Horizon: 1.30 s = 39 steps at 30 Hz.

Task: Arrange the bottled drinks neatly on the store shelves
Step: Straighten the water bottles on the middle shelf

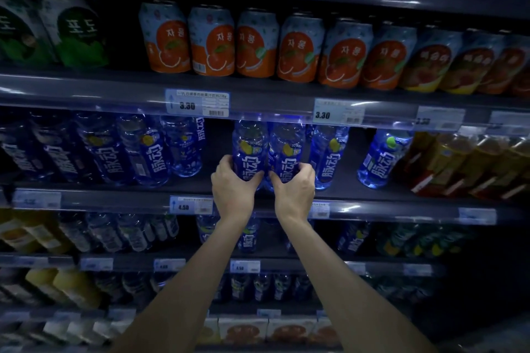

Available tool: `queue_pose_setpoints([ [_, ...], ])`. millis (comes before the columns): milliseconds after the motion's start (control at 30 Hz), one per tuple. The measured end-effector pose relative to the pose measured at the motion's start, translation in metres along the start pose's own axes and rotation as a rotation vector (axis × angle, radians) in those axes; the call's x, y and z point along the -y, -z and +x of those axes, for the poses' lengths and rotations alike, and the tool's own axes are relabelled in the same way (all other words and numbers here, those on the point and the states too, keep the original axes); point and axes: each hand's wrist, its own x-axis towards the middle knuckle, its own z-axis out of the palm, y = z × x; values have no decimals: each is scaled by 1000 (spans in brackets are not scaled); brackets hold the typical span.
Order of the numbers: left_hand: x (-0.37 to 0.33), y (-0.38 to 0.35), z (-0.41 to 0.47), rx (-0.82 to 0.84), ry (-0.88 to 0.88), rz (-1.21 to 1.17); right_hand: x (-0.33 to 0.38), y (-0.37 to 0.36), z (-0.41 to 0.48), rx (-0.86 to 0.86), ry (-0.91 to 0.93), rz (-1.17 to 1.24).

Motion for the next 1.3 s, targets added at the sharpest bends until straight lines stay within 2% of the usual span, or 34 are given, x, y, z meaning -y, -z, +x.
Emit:
queue_pose_setpoints([
  [400, -10, -18, -13, -15, 8, -1, -12, 10, 8, -23, 19, -48],
  [633, -14, -21, -16, 17, 48, -123, -15, 16, 1, 4, 26, -46],
  [733, -12, -19, -19, 32, 43, -108, -22, 28, 3, -81, 26, 18],
  [833, -8, -16, -23, 40, 36, -72, -32, 43, 19, -163, -58, 27],
  [1067, -7, -22, -38, 38, 20, -54, -45, 47, 47, 13, -88, 28],
  [1300, -11, -25, -36, -18, 39, 63, -48, 52, 50, -1, -55, 38],
])
